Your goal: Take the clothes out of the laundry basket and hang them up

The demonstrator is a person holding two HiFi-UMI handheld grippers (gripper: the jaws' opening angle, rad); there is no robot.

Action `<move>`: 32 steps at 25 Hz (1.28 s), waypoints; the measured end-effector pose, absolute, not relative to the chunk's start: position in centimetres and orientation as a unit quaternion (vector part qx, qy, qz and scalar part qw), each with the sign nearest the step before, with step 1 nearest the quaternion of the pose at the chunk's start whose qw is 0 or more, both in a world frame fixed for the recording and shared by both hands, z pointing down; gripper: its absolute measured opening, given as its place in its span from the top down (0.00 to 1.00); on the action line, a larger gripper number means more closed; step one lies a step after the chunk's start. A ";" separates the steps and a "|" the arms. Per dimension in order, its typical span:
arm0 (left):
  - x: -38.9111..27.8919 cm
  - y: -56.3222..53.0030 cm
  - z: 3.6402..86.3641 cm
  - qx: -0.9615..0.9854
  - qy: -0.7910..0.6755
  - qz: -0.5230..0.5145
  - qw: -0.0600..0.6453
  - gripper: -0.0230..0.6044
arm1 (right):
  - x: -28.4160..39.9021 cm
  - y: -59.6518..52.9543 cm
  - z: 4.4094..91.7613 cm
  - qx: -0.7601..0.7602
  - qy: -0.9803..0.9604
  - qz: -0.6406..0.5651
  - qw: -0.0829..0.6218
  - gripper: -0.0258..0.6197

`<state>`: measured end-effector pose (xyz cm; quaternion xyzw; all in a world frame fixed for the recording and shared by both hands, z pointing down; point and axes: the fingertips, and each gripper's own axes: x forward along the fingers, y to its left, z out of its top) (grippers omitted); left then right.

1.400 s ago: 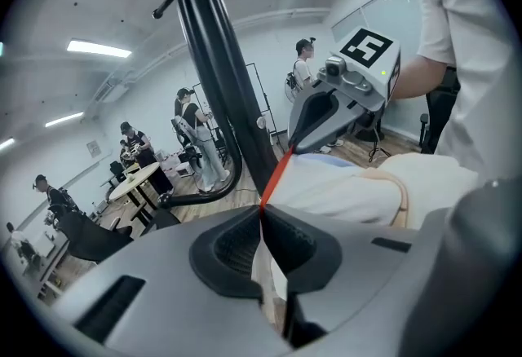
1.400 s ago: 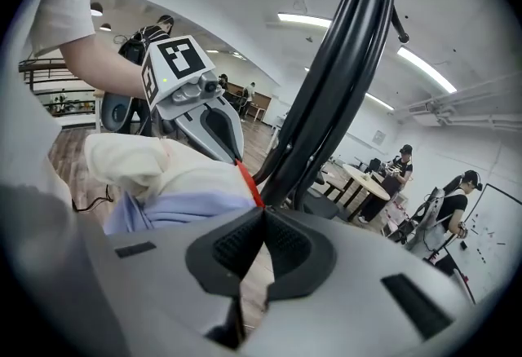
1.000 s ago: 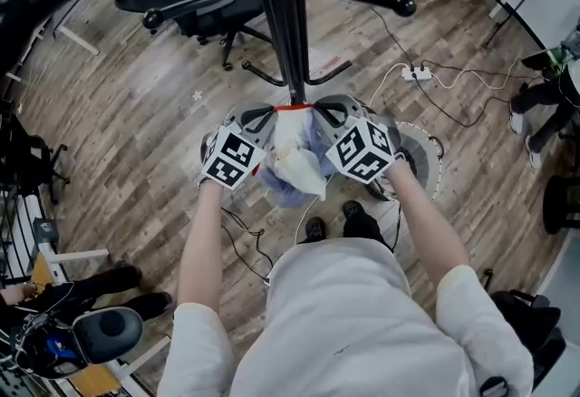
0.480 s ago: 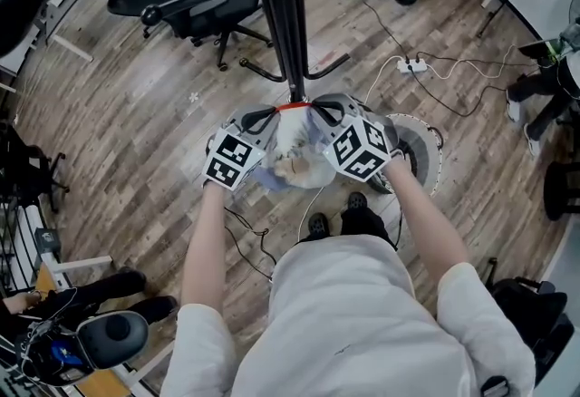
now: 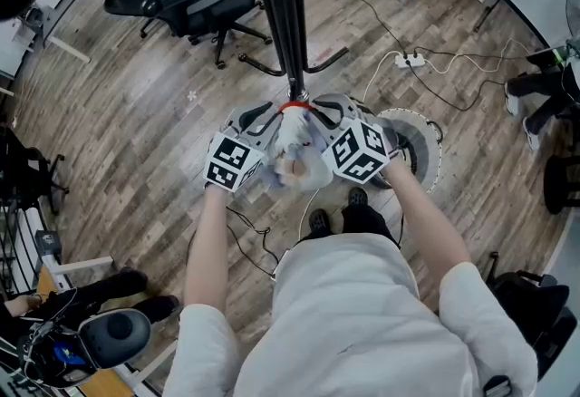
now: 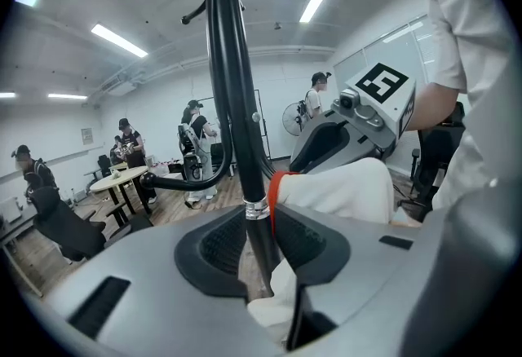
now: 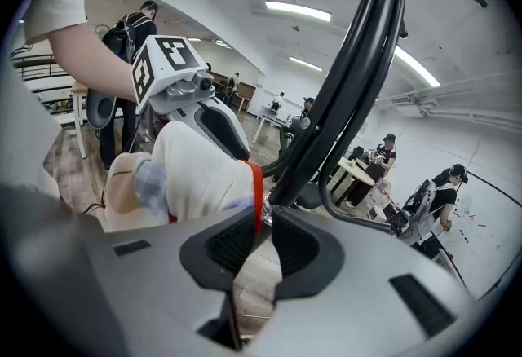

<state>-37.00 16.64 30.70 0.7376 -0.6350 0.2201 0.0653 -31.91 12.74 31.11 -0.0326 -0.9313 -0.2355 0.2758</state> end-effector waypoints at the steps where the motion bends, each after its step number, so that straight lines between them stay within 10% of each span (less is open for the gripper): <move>1: -37.1 16.6 30.6 0.736 -0.637 0.221 0.065 0.78 | -31.8 12.7 31.1 -0.032 -0.931 -0.236 0.276 0.85; 32: -39.2 20.3 24.7 0.711 -0.686 0.154 0.020 0.64 | -26.7 11.8 30.0 0.007 -0.943 -0.198 0.267 0.76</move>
